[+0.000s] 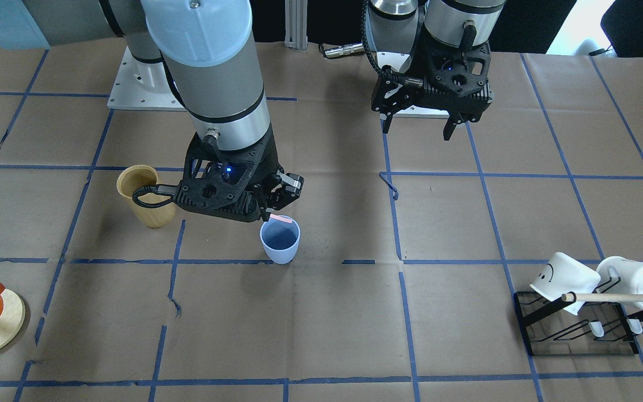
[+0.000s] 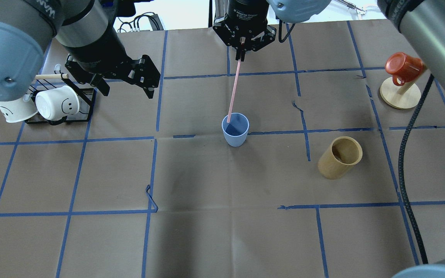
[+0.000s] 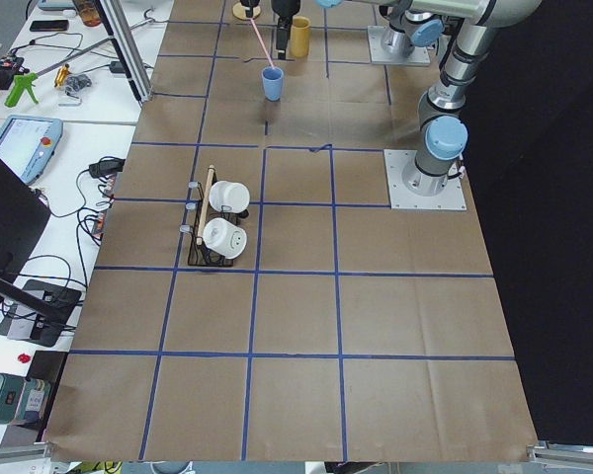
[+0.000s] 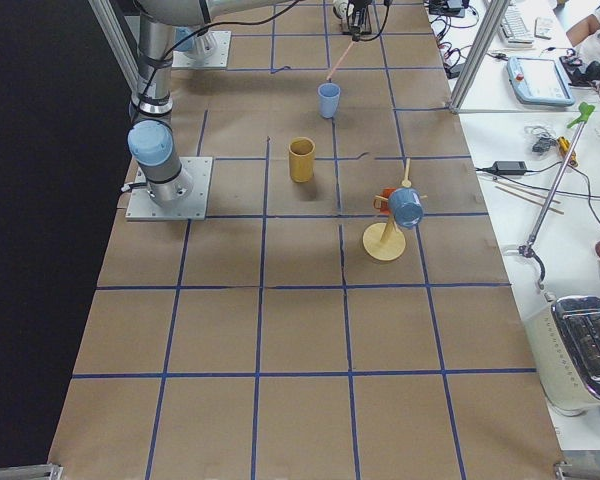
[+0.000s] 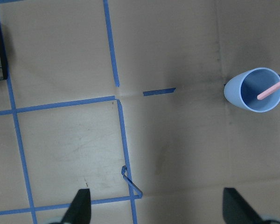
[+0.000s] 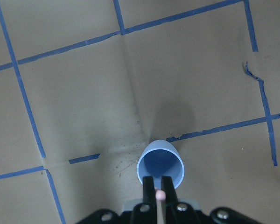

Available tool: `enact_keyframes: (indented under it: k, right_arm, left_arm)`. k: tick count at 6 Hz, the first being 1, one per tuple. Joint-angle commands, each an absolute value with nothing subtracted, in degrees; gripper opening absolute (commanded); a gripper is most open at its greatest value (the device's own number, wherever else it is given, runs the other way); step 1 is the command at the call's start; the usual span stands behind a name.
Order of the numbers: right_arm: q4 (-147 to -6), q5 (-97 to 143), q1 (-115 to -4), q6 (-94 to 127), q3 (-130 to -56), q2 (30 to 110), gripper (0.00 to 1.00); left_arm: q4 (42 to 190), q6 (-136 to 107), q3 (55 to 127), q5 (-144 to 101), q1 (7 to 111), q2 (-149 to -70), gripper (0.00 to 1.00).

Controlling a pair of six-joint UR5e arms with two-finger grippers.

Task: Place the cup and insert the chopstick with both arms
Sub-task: 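Lower the pink chopstick into the blue cup with the right gripper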

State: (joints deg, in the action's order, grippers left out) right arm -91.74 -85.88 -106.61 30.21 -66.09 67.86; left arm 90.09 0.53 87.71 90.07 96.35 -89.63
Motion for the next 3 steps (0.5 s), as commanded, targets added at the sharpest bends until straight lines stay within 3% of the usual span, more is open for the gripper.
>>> enact_keyframes:
  k: [1, 3]
  right_arm:
    - [-92.4, -88.6, -106.8, 29.7, -67.9, 67.2, 0.04]
    - [-92.9, -88.6, -106.8, 29.6, -70.1, 67.1, 0.04]
  left_arm:
    - [90.1, 0.5, 87.8, 90.1, 96.4, -89.5, 0.98]
    - [90.1, 0.5, 88.0, 90.1, 96.4, -89.4, 0.98]
